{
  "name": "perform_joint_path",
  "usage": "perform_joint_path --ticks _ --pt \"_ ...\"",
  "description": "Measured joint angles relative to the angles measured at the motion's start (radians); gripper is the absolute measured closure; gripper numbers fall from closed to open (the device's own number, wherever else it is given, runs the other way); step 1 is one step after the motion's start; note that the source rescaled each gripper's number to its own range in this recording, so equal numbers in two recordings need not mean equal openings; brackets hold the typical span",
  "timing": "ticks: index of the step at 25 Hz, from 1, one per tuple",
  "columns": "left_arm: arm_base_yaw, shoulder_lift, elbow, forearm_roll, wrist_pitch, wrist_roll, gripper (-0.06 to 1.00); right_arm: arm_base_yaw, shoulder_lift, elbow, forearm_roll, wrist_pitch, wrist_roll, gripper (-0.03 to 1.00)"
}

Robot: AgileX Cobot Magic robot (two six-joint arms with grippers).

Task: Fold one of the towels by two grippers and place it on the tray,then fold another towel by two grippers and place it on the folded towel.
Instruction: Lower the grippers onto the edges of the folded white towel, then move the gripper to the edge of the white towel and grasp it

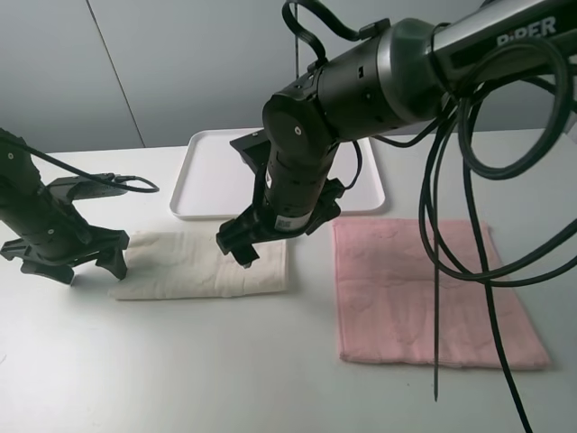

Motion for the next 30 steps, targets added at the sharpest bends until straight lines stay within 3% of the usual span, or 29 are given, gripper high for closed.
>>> perform_joint_path --ticks 8,13,17,22,30 --pt "0.000 0.013 -0.008 -0.010 0.007 -0.020 -0.05 -0.001 0.000 0.000 0.009 0.000 -0.011 -0.03" --pt "0.000 0.013 -0.008 -0.010 0.007 -0.022 -0.05 -0.051 0.000 0.000 0.142 0.001 -0.031 -0.03" --pt "0.000 0.013 -0.008 -0.010 0.007 -0.022 -0.05 -0.085 0.002 0.000 0.168 0.001 -0.053 -0.03" --pt "0.000 0.013 -0.008 -0.008 0.007 -0.024 -0.05 -0.087 0.081 -0.081 0.233 0.078 -0.106 -0.03" --pt "0.000 0.013 -0.008 -0.004 0.008 -0.026 -0.05 -0.087 0.211 -0.229 0.237 0.161 -0.111 -0.03"
